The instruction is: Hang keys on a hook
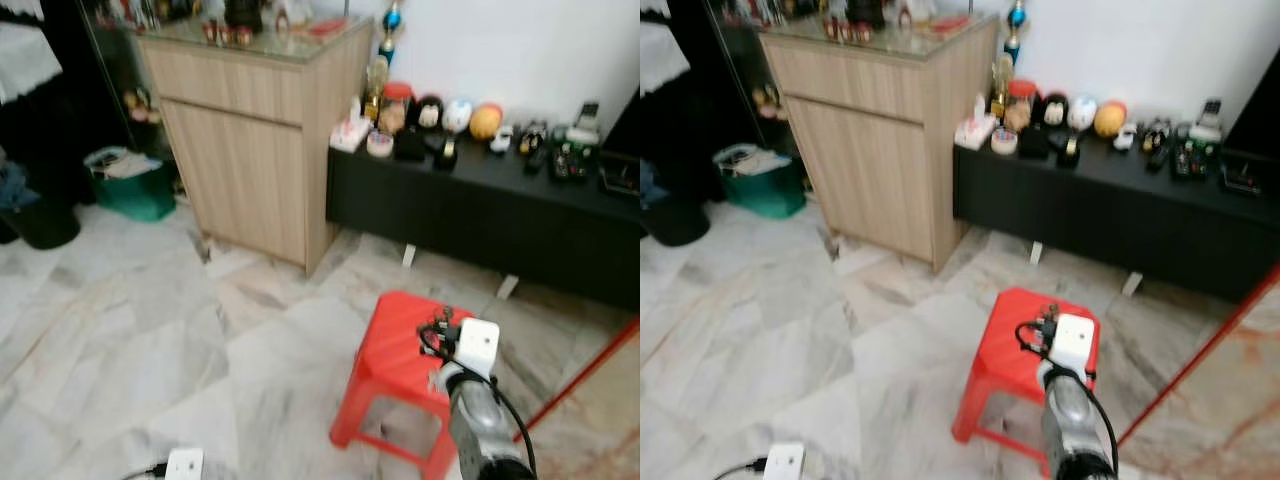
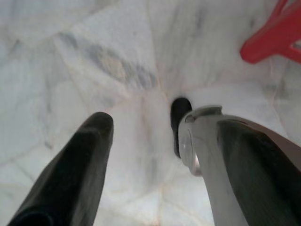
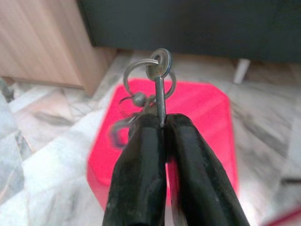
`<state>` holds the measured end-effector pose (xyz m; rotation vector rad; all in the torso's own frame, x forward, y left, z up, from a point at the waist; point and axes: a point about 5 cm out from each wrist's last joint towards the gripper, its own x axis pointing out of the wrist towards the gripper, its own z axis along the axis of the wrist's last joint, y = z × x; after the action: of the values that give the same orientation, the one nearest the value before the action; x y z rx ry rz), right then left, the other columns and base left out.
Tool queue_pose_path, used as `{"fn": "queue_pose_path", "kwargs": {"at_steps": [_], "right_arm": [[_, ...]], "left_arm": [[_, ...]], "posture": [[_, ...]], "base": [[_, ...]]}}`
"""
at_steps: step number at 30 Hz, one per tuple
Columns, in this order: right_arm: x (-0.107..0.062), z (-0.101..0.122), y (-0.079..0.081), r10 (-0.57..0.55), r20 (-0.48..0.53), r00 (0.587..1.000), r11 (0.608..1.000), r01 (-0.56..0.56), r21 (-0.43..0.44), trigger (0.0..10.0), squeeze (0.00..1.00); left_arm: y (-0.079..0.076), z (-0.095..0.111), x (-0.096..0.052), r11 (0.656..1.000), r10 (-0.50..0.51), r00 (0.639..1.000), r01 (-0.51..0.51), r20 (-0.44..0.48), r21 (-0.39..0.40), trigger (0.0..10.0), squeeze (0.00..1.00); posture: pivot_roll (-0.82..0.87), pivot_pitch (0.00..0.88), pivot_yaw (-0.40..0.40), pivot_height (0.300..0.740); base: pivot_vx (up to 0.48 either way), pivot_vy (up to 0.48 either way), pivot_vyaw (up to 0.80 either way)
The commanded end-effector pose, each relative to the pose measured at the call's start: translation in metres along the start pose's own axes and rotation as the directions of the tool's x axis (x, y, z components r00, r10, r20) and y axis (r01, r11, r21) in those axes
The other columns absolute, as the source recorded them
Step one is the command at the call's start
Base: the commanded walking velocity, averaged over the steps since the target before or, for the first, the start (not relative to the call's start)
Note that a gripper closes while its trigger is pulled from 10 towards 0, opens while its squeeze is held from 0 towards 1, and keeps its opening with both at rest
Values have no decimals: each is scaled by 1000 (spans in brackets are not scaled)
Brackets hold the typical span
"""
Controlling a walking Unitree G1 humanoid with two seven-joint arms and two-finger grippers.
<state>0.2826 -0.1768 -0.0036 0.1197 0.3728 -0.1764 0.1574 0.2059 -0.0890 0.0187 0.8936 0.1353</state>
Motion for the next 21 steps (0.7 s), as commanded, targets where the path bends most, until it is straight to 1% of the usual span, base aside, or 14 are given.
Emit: {"fn": "queue_pose_path", "kwargs": {"at_steps": [1,4,7,12,15,18,21], "right_arm": [[2,5,0,-7,20,1000,1000,7,3,10000,0],[2,5,0,-8,21,1000,1000,8,5,10000,0],[2,6,1,-9,21,1000,1000,9,6,10000,0],[2,7,2,-11,25,1000,1000,11,14,10000,0],[3,7,1,-21,20,1000,999,20,27,10000,0],[3,6,-1,-35,3,999,997,35,63,10000,0],[4,7,-3,-40,-4,999,997,40,62,10000,0]], "left_arm": [[1,-4,-1,1000,4,1000,-4,-26,7,10000,0],[2,-4,-1,1000,6,1000,-6,-29,17,10000,0],[4,-4,0,998,16,999,-14,-49,56,10000,0],[2,-3,1,998,13,999,-10,-50,54,10000,0],[1,-3,1,998,8,998,-4,-57,70,10000,0],[0,-3,1,996,6,998,0,-61,86,10000,0],[0,-4,1,996,6,998,-1,-65,87,10000,0]], "posture": [[23,0,-43,740],[22,0,-42,740],[21,0,-42,740],[19,0,-42,740],[20,0,-45,740],[21,0,-46,740],[18,0,-47,740]], "base": [[-296,0,0],[-99,0,0],[0,0,0],[0,0,0],[0,0,0],[0,0,0],[0,0,-571]]}}
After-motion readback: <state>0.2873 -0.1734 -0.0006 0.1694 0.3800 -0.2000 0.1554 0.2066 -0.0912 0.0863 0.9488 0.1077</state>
